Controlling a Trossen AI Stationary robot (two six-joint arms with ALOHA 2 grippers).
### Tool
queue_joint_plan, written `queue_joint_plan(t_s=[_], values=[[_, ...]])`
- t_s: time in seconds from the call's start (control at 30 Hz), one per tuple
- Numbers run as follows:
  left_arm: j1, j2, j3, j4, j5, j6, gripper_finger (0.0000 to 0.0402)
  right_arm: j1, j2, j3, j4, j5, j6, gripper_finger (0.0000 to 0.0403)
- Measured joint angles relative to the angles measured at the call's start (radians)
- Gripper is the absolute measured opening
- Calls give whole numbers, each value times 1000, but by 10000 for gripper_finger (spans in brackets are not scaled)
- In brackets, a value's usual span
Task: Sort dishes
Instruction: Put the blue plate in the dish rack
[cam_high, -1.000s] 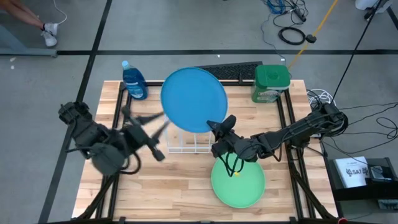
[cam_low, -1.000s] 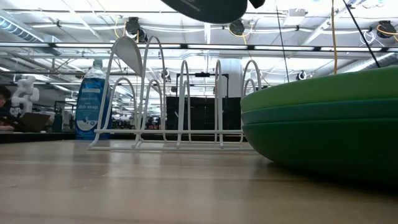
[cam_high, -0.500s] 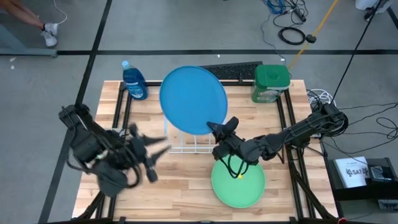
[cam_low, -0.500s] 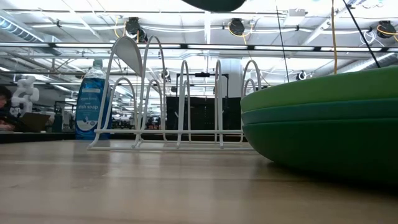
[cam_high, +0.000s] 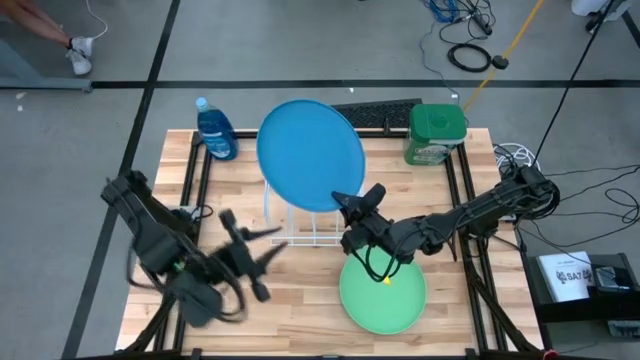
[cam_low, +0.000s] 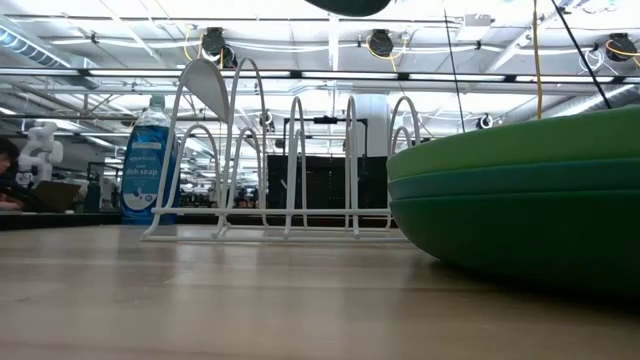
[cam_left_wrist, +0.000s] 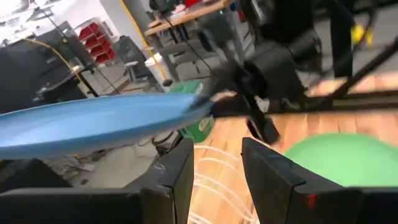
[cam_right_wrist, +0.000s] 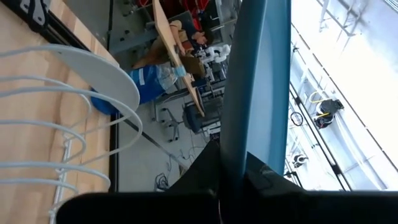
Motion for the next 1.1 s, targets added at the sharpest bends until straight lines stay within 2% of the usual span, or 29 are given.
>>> queue_joint_plan(t_s=[0.2, 0.33, 0.5, 0.6, 0.73, 0.8, 0.9, 1.0, 1.1], values=[[-18, -159, -144, 39, 5, 11, 136, 2, 0, 0, 0, 1, 15, 6], [-19, -311, -354, 209, 10, 45, 136, 2, 0, 0, 0, 1, 30, 6], [-19, -538, -684, 562, 13, 133, 136, 8, 0, 0, -1, -12, 29, 6], [-1, -670, -872, 834, 4, 189, 136, 15, 0, 0, -4, -24, 29, 6], [32, -795, -1055, 1213, 12, 288, 136, 15, 0, 0, -17, -25, 11, 6], [43, -836, -1099, 1348, 40, 341, 136, 15, 0, 0, -43, -25, -8, 6], [52, -878, -1094, 1407, 73, 368, 136, 14, 0, 0, -106, -26, -16, 6], [53, -908, -1041, 1360, 57, 368, 136, 15, 1, 0, -156, -26, -16, 6], [51, -913, -949, 1206, 36, 342, 136, 14, 1, 0, -165, -26, -18, 6]])
